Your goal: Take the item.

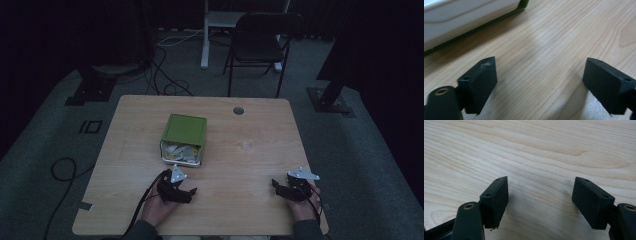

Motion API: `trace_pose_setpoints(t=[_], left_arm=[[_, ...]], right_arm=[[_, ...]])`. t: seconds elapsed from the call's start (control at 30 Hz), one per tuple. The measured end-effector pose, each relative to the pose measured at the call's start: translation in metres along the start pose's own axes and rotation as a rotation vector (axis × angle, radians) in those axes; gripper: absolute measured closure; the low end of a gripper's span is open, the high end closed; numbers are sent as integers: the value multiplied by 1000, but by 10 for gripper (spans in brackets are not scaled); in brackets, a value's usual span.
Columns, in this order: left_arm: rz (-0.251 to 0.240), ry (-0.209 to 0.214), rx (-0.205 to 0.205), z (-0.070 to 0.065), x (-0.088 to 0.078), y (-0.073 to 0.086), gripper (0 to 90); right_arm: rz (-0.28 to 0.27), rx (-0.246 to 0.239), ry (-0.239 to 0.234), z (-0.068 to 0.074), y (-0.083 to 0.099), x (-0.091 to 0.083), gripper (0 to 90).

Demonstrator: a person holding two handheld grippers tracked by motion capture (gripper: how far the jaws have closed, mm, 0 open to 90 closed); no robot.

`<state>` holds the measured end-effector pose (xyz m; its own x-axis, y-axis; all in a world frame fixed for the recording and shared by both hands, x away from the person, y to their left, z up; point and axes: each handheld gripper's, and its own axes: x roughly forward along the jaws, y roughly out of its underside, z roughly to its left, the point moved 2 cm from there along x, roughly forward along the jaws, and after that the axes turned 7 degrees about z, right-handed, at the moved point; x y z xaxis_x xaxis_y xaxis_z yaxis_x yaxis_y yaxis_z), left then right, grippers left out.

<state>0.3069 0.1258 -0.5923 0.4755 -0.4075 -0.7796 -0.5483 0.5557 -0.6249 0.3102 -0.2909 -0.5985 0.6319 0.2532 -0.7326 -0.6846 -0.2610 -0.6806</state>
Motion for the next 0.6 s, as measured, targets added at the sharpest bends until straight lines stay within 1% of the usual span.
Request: trace_pose_setpoints(t=[0.13, 0.23, 0.33, 0.6], left_arm=[[11, 8, 9, -2, -1, 1, 156], [14, 8, 8, -3, -2, 1, 181], [14, 7, 3, -3, -3, 0, 182], [28, 7, 7, -3, -4, 0, 196]], right_arm=[[0, -2, -1, 0, 0, 0, 292], [0, -3, -2, 0, 0, 0, 292], [0, -3, -2, 0, 0, 0, 291], [0, -5, -4, 0, 0, 0, 292]])
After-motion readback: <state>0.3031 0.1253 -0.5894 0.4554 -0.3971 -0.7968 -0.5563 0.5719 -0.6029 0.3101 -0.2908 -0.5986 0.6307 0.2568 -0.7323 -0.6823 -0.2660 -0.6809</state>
